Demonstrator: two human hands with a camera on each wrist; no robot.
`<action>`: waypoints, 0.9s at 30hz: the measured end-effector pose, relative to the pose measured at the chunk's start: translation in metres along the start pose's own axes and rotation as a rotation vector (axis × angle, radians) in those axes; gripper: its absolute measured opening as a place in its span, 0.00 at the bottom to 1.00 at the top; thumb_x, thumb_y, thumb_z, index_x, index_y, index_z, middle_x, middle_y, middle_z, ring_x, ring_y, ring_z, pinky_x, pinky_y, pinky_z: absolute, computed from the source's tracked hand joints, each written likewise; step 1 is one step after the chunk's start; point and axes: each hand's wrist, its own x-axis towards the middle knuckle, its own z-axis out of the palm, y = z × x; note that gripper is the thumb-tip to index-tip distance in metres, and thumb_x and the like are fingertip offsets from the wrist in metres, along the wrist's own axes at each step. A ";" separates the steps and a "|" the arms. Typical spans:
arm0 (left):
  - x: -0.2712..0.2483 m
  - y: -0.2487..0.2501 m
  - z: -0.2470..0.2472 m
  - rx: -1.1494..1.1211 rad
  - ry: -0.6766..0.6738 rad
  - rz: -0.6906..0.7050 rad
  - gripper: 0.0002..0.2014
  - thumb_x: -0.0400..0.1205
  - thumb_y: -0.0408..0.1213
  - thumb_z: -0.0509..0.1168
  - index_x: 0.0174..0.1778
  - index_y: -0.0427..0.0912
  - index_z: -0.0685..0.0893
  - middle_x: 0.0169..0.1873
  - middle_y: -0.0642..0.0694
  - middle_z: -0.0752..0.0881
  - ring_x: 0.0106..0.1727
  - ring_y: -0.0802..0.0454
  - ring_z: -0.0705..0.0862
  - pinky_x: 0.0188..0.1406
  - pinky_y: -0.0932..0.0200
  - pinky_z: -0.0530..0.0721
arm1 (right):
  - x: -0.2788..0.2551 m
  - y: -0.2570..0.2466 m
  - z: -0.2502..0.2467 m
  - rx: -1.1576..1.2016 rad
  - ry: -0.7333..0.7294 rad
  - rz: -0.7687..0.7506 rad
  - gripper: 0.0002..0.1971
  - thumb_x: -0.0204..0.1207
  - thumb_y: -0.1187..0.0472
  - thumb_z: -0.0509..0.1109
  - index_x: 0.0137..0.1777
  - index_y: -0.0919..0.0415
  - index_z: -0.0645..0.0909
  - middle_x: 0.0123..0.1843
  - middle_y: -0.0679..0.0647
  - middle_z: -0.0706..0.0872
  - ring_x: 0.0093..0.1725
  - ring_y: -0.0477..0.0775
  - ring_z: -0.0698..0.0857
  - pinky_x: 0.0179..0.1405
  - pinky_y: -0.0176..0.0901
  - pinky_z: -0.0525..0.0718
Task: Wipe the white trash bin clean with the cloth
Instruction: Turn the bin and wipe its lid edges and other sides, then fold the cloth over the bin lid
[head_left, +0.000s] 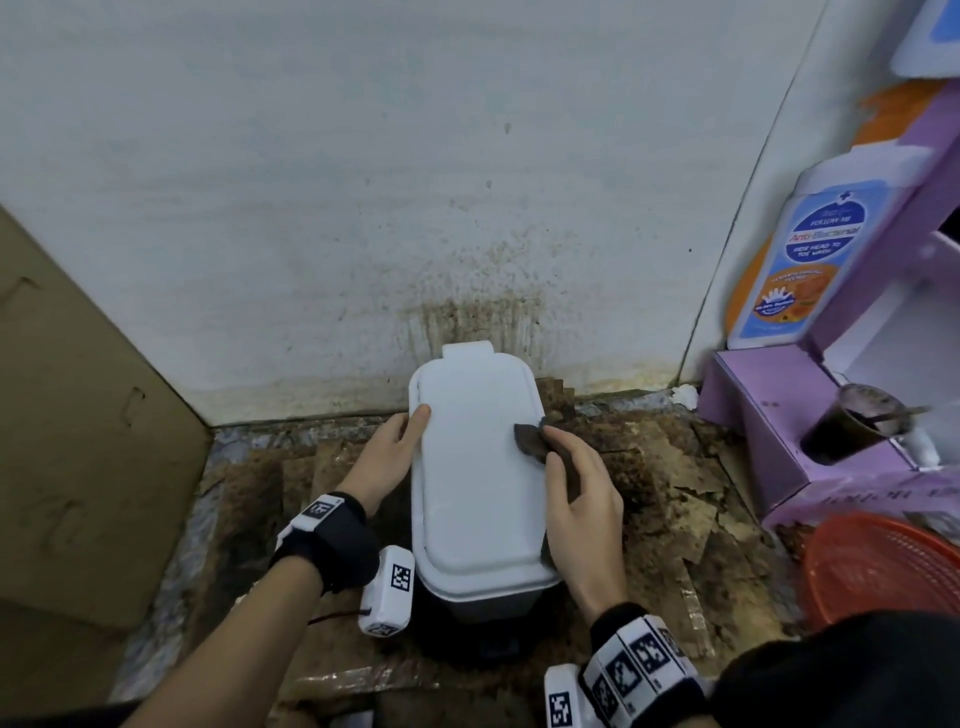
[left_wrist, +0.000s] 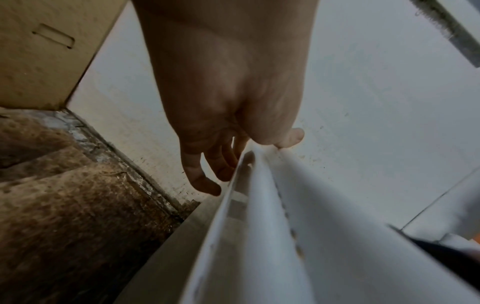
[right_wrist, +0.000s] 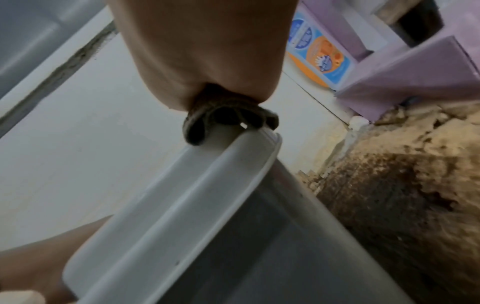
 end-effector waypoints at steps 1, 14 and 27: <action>-0.002 -0.003 -0.003 0.001 -0.002 -0.002 0.30 0.90 0.61 0.57 0.63 0.36 0.86 0.58 0.43 0.91 0.62 0.45 0.88 0.58 0.52 0.82 | 0.001 -0.002 0.002 -0.017 -0.045 -0.043 0.15 0.89 0.63 0.63 0.71 0.51 0.83 0.72 0.41 0.82 0.74 0.39 0.78 0.75 0.38 0.77; -0.049 0.003 -0.020 0.197 -0.001 0.381 0.20 0.95 0.36 0.53 0.74 0.62 0.81 0.70 0.56 0.75 0.73 0.65 0.68 0.71 0.76 0.65 | 0.013 -0.018 0.024 -0.349 -0.766 -0.318 0.42 0.88 0.49 0.65 0.90 0.45 0.38 0.89 0.50 0.62 0.79 0.50 0.72 0.78 0.51 0.74; -0.055 -0.008 -0.027 0.692 -0.094 0.768 0.26 0.84 0.54 0.71 0.80 0.63 0.78 0.79 0.58 0.73 0.82 0.54 0.68 0.77 0.48 0.69 | 0.008 -0.001 0.008 -0.525 -0.397 -0.481 0.13 0.79 0.42 0.70 0.60 0.44 0.78 0.56 0.38 0.76 0.61 0.44 0.77 0.69 0.43 0.64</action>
